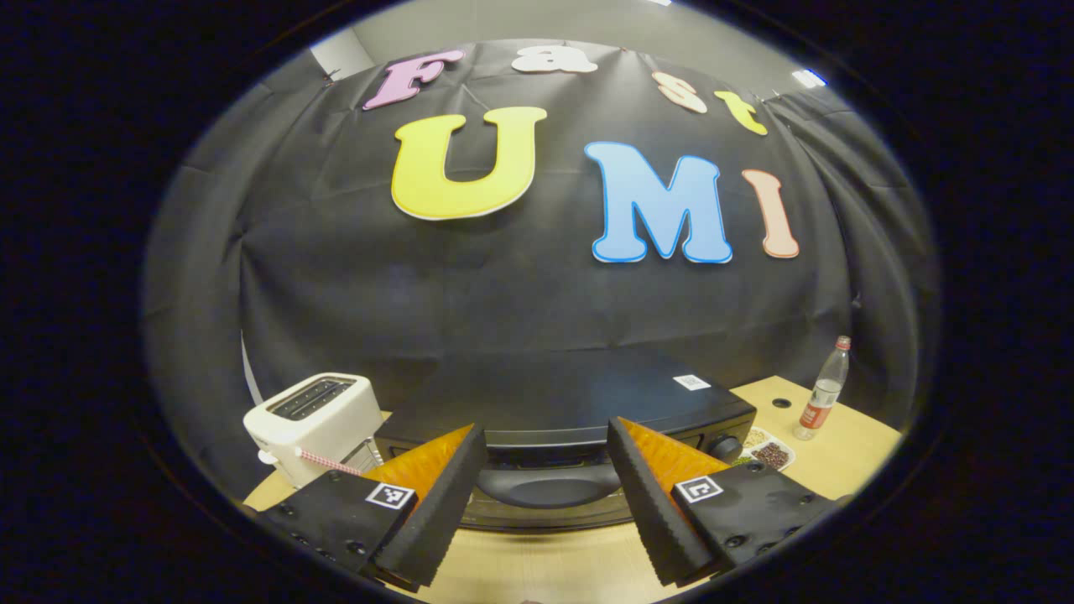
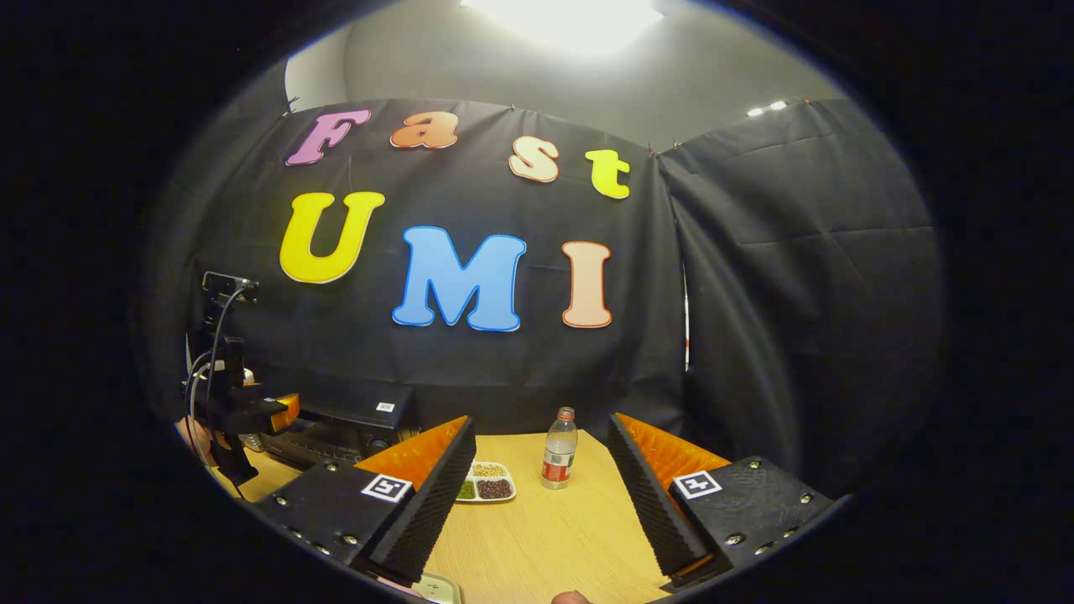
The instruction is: Open the electric oven with the left hand, put the food in, and close the electric oven.
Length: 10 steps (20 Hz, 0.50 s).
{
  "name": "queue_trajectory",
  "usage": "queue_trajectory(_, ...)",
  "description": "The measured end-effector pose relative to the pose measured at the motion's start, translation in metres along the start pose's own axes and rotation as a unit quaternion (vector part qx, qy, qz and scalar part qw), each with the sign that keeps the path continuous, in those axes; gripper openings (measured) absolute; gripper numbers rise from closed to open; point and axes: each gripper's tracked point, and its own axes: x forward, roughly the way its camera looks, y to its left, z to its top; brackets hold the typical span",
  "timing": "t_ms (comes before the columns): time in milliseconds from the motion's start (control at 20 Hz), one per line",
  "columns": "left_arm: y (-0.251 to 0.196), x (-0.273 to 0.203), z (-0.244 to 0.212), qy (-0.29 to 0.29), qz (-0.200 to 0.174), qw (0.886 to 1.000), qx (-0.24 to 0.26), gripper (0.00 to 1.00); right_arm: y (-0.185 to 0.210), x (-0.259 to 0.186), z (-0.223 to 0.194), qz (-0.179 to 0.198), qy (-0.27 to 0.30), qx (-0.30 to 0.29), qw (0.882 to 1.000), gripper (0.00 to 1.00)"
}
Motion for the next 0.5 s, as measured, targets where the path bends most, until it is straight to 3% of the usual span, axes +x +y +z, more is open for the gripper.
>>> queue_trajectory(500,0.0,0.013,-0.024,0.007,0.011,1.0,0.01,1.0,-0.005,-0.002,-0.001,-0.016,0.008,-0.013,1.0,0.98)
